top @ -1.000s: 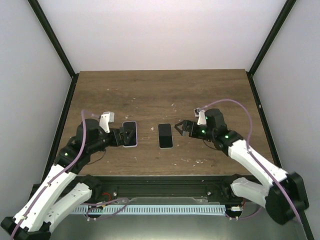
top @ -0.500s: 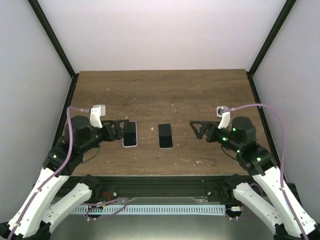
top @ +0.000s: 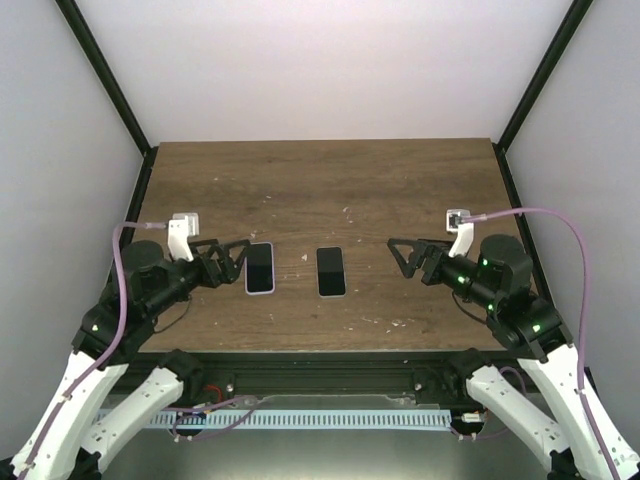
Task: Put the phone into the phone case
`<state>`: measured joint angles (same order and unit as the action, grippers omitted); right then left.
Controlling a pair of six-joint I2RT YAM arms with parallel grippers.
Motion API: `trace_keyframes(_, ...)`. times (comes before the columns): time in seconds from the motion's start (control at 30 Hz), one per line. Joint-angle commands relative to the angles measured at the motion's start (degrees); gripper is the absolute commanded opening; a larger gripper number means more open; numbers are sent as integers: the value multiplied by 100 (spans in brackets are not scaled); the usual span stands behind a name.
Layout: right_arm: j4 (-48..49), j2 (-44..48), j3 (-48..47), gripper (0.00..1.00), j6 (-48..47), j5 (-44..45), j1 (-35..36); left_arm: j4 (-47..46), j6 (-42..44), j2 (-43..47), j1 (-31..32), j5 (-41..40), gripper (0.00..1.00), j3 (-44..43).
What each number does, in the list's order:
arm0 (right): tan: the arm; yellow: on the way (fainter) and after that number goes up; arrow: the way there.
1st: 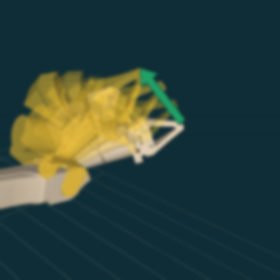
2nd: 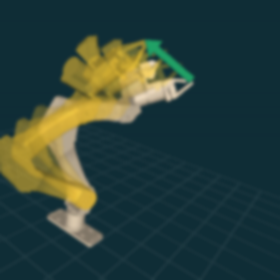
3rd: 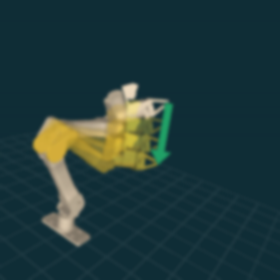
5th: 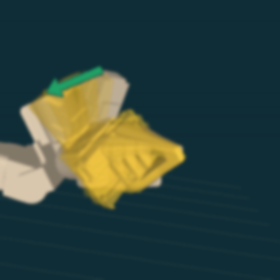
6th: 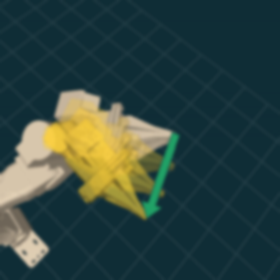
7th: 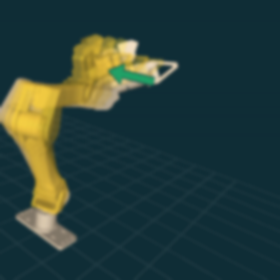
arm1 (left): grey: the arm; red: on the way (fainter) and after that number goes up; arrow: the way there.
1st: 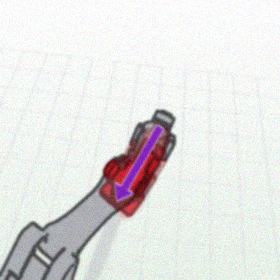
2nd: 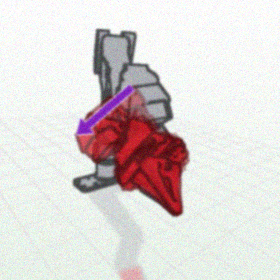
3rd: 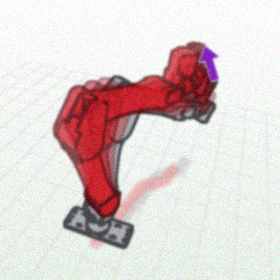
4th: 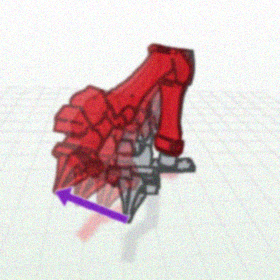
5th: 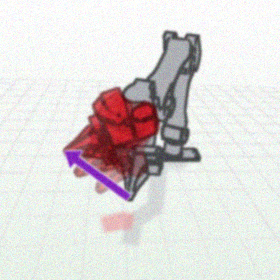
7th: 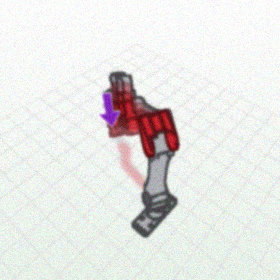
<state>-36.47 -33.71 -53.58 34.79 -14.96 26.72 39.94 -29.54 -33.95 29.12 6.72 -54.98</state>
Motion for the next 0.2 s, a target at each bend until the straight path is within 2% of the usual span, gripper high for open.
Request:
trace_keyframes(0.0, -87, 117, 48, 100, 122, -28, -26, -97, 52, 73, -27, 37, 100, 134)
trace_keyframes(0.17, -91, 141, 108, 100, 154, -36, -26, -90, -23, 56, -30, -4, 100, 207)
